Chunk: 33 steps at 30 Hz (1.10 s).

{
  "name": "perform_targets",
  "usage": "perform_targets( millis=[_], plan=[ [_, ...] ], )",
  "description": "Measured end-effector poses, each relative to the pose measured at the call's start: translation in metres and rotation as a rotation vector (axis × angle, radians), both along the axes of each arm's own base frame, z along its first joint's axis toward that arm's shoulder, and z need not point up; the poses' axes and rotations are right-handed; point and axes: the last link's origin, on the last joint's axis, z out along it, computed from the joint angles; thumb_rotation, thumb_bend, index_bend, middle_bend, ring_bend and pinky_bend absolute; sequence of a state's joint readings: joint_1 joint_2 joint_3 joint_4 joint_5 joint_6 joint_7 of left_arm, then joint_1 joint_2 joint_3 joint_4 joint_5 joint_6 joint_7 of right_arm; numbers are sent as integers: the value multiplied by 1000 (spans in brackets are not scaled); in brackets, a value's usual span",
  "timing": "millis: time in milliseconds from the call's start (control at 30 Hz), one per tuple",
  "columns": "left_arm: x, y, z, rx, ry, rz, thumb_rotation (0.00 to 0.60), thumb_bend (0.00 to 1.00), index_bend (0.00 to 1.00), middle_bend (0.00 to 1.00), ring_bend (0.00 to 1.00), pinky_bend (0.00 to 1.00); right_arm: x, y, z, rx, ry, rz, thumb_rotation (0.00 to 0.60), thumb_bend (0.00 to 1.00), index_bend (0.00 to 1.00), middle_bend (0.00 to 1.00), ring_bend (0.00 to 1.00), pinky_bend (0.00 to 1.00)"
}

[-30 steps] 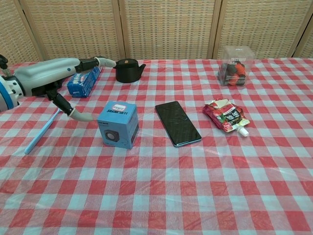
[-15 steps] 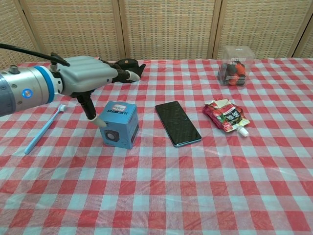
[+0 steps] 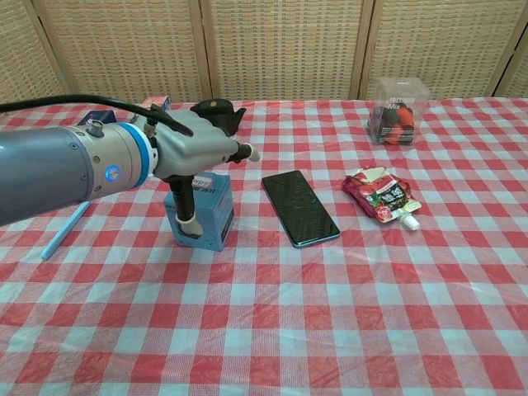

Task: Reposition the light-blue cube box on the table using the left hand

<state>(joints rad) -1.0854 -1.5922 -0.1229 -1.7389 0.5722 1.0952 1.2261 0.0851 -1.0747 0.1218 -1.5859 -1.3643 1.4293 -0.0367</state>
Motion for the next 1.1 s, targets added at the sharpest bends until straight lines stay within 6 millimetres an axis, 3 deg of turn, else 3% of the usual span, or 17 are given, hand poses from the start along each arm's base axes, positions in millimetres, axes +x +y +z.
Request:
perform_targets(
  millis=[233,367,500,667,933,1100],
  plan=[
    [1,0,-14,32,68,-20,600,0,99,199,142,170,-1,0,1,-3,-1,-4,600,0,0,0,0,0],
    [0,0,-17,40,89,-28,600,0,133,243,194,254,-2,-1,1,-3,-2,-7,600,0,0,0,0,0],
    [0,-1,-21,68,140,-54,600,0,306,355,297,342,-2,-1,1,-2,-3,-7,600,0,0,0,0,0],
    [1,-1,-23,94,154,-94,600,0,507,499,412,380,-2,-1,1,-1,-3,-7,600,0,0,0,0,0],
    [0,2,-13,118,66,-104,600,0,531,520,440,405,-1,-1,0,2,-1,-5,600,0,0,0,0,0],
    [-3,6,-6,78,-109,-51,600,0,561,544,461,430,-1,-1,-1,4,0,-2,600,0,0,0,0,0]
  ],
)
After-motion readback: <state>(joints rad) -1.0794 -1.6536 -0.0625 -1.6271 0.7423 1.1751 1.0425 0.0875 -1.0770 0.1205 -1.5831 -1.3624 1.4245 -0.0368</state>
